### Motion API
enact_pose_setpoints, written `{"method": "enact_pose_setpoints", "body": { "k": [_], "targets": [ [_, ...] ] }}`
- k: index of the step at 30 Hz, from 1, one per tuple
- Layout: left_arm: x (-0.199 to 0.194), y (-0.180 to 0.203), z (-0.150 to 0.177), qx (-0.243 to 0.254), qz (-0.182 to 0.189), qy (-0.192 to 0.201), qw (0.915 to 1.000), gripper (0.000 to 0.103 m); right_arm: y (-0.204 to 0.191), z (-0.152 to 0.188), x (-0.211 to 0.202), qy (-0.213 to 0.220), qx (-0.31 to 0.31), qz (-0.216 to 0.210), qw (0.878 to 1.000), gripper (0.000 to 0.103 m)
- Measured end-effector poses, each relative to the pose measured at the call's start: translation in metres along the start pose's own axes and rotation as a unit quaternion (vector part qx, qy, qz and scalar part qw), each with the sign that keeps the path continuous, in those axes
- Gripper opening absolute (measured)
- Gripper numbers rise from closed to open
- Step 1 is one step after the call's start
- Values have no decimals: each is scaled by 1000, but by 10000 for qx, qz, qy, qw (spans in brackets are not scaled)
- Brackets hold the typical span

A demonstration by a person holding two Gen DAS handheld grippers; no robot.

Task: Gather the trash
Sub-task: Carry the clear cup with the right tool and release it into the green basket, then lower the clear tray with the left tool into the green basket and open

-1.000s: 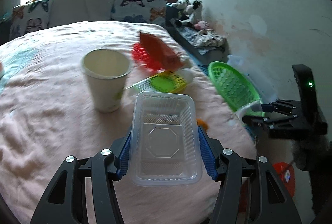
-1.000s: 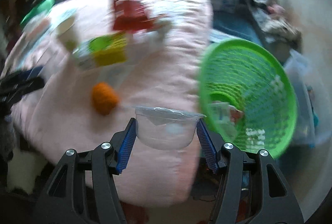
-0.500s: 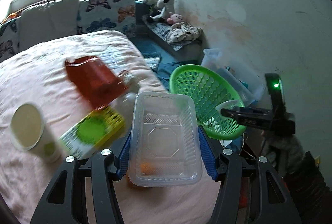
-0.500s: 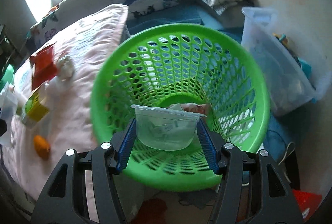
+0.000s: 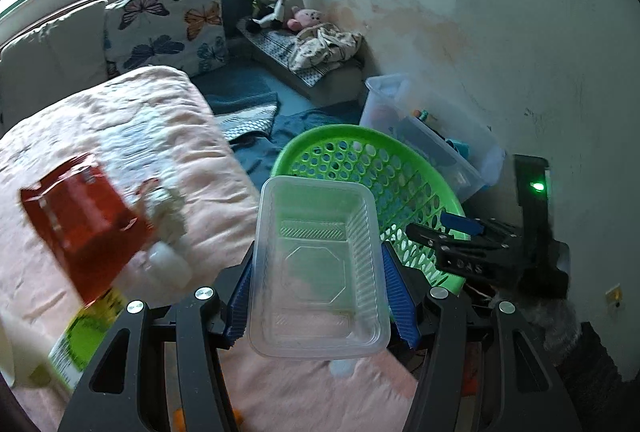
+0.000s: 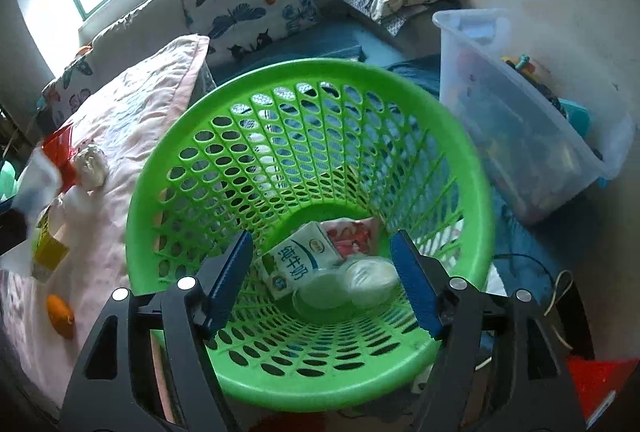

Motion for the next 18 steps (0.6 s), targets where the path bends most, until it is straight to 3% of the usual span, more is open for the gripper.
{"method": "enact_pose_setpoints", "body": {
  "k": [8,18],
  "targets": [
    [41,19,4,142,30,-275,9995,56,10,-1,-32,361,-135,104,9992,73],
    [71,35,8,215,117,-474,9986,56,16,4,-43,464,29,22,9989,74]
  ]
}}
Point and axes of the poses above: each gripper's, at about its wrist camera, not at the fingertips, and x roughly the way its jaws point, y to its right, z to its underside, the point moved 9 cm from there along x, roughly the way its jaws point, and after that the axes turned 14 degrees about y, right-handed, at the moved point
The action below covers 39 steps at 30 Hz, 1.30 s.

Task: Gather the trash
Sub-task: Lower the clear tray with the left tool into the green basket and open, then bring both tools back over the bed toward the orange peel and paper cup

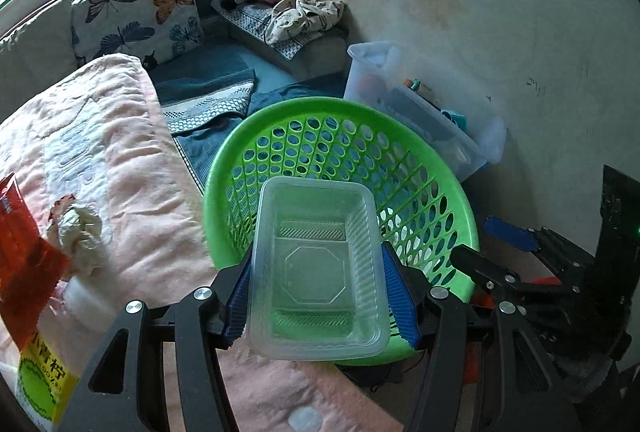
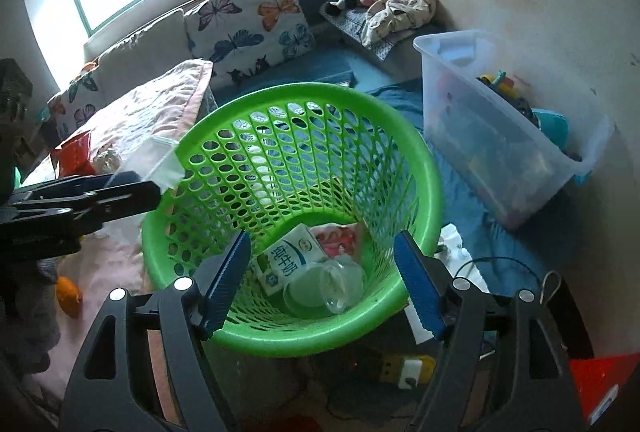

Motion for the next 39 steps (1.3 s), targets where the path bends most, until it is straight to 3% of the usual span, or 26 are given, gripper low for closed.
{"method": "enact_pose_setpoints", "body": {
  "k": [5,10,16,27,39],
  "targets": [
    [6,2,2,-63,21,-58,10000,57,2,1,-6,34,110,-10,9999,74],
    [9,2,3,-105,29,-58,9999,67,2,2,-10,65,198,-22,9998,74],
    [-1,1,5,-138,35,39,9999,67,-3,5,-16,84,272,-94,9996,75],
    [-53,-16,13,-100,-119,404,9991,67,-35,15,-34,99,248,-379,9989,78],
    [-134,-72,34,-336,-577,874,9939,67,-93,26,-46,78,20,-774,9970,79]
  ]
}}
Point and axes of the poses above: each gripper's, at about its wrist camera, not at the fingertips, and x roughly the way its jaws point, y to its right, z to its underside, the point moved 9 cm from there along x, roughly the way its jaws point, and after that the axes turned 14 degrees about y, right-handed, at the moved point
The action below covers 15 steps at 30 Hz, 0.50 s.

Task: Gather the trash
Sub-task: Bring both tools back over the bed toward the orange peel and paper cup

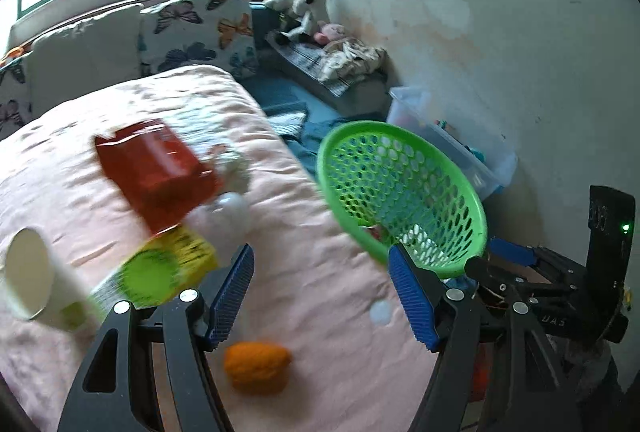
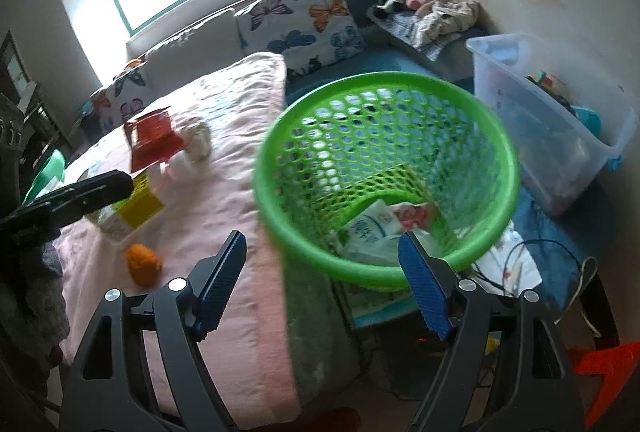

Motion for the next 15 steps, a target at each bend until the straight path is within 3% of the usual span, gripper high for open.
{"method": "enact_pose_setpoints", "body": {
  "k": [15],
  "targets": [
    [-84,-87,33,-418,-808,357,9952,67,-106,29,16,-294,-704,-894,9931,79]
  ]
}}
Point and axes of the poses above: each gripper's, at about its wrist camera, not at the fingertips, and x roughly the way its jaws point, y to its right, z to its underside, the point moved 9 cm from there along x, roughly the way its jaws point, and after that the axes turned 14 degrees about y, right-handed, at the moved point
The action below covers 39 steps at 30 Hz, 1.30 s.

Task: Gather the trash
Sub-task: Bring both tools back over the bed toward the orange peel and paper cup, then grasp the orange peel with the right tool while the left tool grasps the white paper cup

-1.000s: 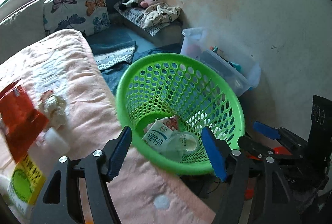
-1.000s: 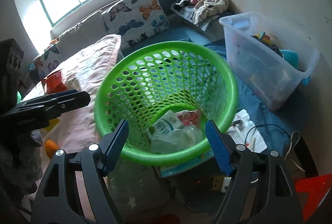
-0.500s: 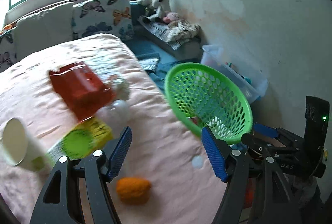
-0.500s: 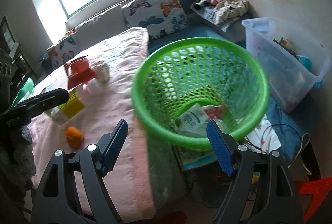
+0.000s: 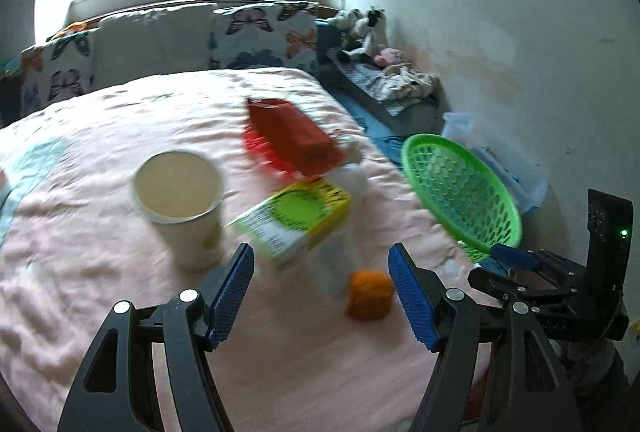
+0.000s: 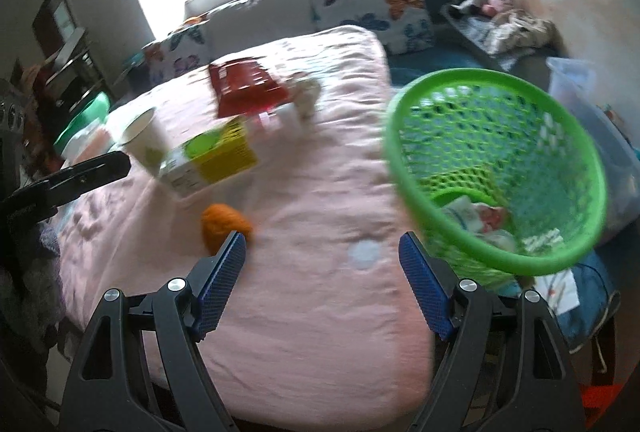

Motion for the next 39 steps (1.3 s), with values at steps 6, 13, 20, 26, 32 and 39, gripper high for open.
{"method": "enact_pose_setpoints", "body": {
  "k": [6,13,20,26,32,39],
  "targets": [
    [-13,-38,13,-307,-332,-19,9990,67,-40,7,18,-139,-359,-348,9987,79],
    [-17,-61,27,-533,-506,-114,9972,67,-67,13,38,-291,-683,-603,9954,78],
    [-14,-73,32,-679,-589,-155,9958,67,-78,19,55,-431,-1099,-675,9907,71],
    [-11,-77,36,-746,-622,-200,9951,67,-83,23,69,-551,-1285,-755,9873,66],
    [-7,-79,35,-766,-659,-221,9946,67,-86,27,77,-609,-1382,-797,9853,60],
    [-4,-82,31,-712,-688,-222,9948,72,-86,28,79,-617,-1389,-801,9851,54]
  ]
}}
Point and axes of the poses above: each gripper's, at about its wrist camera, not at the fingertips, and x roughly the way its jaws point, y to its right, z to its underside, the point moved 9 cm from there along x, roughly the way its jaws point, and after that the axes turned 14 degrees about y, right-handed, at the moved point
